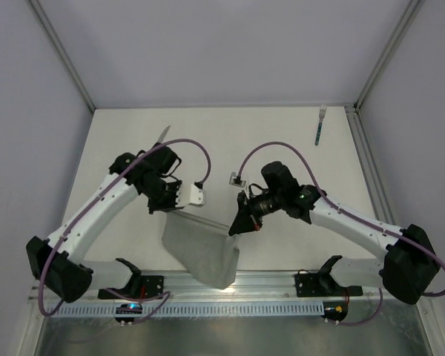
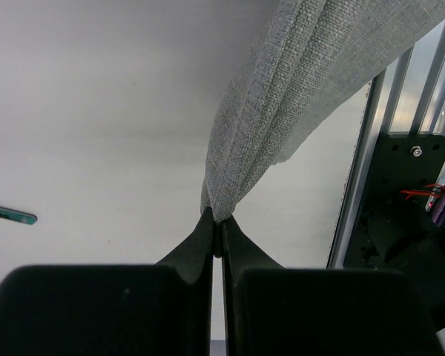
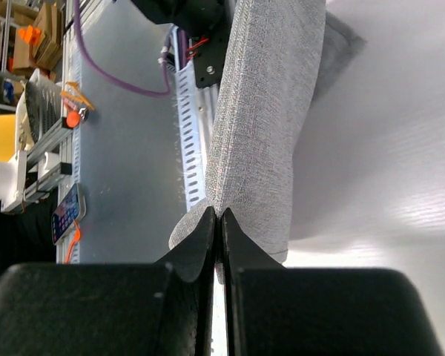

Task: Fold the napkin into a case and place the utensils inside
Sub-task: Turn over the upper triangle folded napkin at the center of the board.

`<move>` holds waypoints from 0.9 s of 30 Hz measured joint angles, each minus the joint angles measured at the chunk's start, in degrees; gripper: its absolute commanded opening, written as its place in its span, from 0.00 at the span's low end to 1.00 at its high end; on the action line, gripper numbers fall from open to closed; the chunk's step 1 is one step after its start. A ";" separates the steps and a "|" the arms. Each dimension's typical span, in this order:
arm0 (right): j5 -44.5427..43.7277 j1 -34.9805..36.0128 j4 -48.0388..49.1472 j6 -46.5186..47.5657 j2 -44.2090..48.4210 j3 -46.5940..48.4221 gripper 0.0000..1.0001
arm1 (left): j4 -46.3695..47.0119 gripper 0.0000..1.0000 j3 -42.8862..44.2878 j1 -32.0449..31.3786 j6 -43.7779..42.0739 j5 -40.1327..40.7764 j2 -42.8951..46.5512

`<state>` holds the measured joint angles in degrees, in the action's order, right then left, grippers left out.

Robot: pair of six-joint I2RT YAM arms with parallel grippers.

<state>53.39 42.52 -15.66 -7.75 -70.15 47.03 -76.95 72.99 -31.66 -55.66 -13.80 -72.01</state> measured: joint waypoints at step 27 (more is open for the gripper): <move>-4.31 -23.43 8.44 -0.76 -33.27 6.54 0.33 | 2.25 0.14 29.79 7.61 7.69 -3.04 -51.82</move>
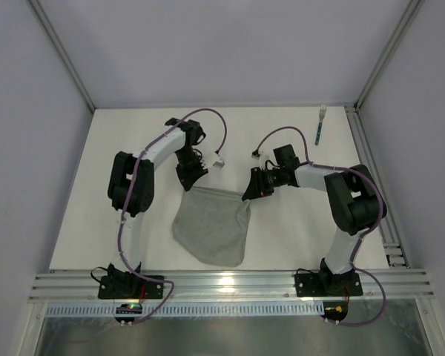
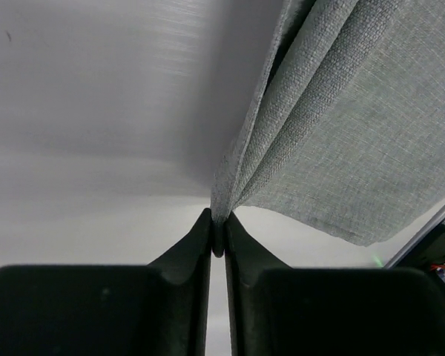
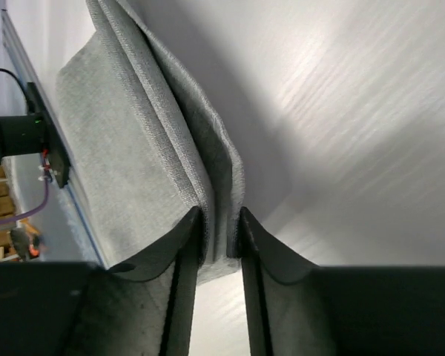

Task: Fold the napkin into a case and place the utensils inside
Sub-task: Turn over the upper triangle folded napkin at the center of the board, then move the lower triangle-folded napkin to the center of the board.

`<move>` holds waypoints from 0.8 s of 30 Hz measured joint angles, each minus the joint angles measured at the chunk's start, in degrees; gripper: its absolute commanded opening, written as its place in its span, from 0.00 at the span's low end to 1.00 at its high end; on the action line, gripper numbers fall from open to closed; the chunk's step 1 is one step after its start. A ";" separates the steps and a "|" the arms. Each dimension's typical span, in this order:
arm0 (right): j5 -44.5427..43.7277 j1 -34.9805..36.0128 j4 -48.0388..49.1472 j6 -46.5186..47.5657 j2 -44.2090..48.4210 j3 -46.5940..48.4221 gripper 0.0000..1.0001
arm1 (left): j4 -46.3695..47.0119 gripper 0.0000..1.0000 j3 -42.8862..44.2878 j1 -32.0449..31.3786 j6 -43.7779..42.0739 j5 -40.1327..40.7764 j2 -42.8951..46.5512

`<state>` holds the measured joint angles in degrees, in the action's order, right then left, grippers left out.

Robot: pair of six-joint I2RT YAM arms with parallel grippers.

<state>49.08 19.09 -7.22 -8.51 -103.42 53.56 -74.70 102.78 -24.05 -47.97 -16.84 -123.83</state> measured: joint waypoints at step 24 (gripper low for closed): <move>-10.86 -3.17 3.28 -4.20 1.97 -1.81 0.71 | 13.57 0.63 -13.09 7.80 6.29 -4.24 6.36</move>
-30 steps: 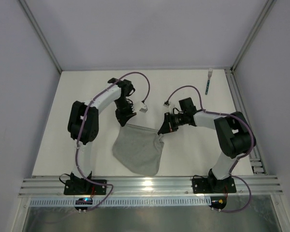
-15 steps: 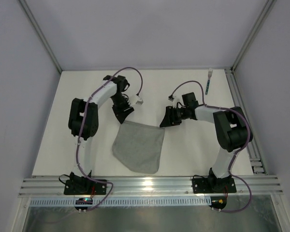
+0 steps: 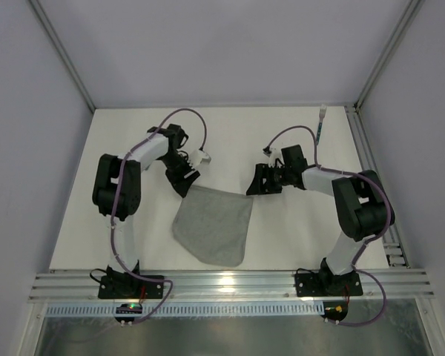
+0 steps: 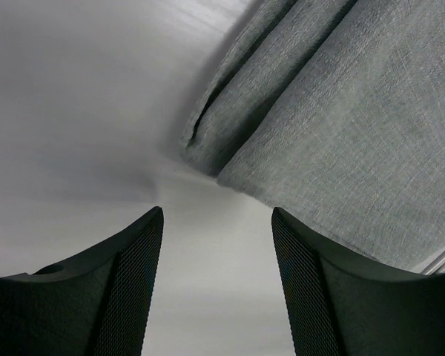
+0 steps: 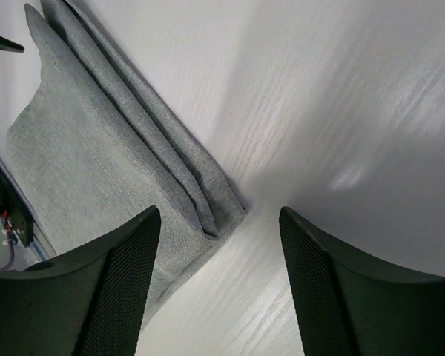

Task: Fold the napkin into a case and place the utensils inside
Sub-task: Move the lower triangle-folded napkin to the center of the board.

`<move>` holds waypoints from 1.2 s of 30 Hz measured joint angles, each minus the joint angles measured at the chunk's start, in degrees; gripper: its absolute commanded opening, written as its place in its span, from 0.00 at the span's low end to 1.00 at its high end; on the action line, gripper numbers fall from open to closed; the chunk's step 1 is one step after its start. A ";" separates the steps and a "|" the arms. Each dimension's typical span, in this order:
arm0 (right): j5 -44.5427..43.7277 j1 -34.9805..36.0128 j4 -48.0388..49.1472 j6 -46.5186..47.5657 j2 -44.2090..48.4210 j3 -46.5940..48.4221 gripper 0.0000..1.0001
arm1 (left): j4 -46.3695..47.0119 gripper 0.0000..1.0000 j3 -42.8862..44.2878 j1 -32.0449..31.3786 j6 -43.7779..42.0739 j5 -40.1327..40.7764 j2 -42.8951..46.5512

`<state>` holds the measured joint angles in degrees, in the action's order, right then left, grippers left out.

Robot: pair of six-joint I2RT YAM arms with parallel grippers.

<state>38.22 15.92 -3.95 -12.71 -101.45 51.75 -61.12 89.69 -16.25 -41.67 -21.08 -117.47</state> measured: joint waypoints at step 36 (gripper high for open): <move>-9.07 4.70 -5.09 -1.40 -1.33 3.96 0.03 | 15.87 0.00 -6.99 -0.96 15.89 -1.44 3.78</move>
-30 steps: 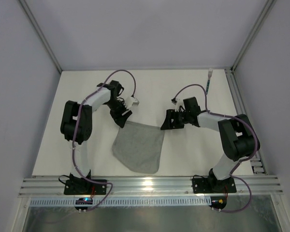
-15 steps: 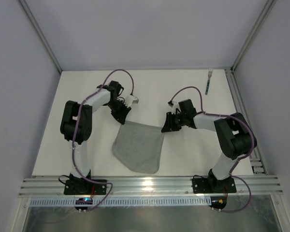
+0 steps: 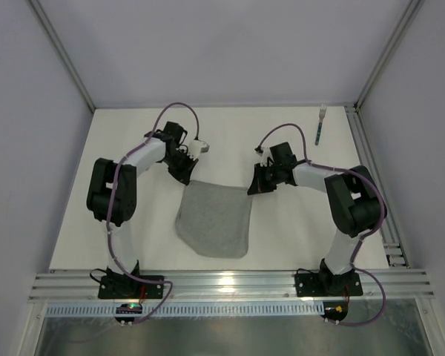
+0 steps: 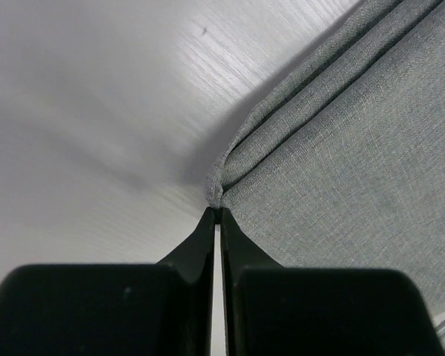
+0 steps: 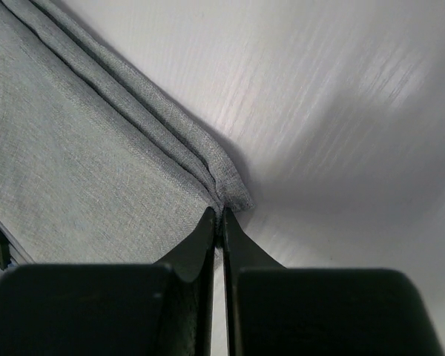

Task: Fold the napkin into a case and place the utensils inside
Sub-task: Move the lower triangle-folded napkin to the center of the board.

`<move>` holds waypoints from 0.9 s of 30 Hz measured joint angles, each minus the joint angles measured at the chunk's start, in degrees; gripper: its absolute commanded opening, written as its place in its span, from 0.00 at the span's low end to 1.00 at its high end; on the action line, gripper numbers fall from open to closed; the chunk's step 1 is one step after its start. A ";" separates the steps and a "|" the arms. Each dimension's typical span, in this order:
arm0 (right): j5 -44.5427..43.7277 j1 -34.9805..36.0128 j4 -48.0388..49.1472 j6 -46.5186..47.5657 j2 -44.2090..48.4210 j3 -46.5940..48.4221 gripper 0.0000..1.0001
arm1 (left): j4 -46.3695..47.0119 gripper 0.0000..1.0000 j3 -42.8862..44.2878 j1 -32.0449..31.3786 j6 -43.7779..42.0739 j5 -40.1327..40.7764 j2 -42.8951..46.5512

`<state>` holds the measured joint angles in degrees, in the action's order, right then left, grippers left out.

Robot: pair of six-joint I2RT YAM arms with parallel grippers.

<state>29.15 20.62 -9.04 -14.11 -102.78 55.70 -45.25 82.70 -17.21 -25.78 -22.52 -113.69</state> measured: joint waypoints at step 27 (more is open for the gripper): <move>-2.71 -2.84 -9.07 1.44 -16.20 25.46 0.60 | 8.24 0.53 5.81 0.63 10.60 10.29 -4.44</move>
<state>26.44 17.78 -18.11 -12.67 -118.98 81.17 -37.01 88.51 -16.58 -15.18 -12.23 -118.13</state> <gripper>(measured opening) 0.532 0.432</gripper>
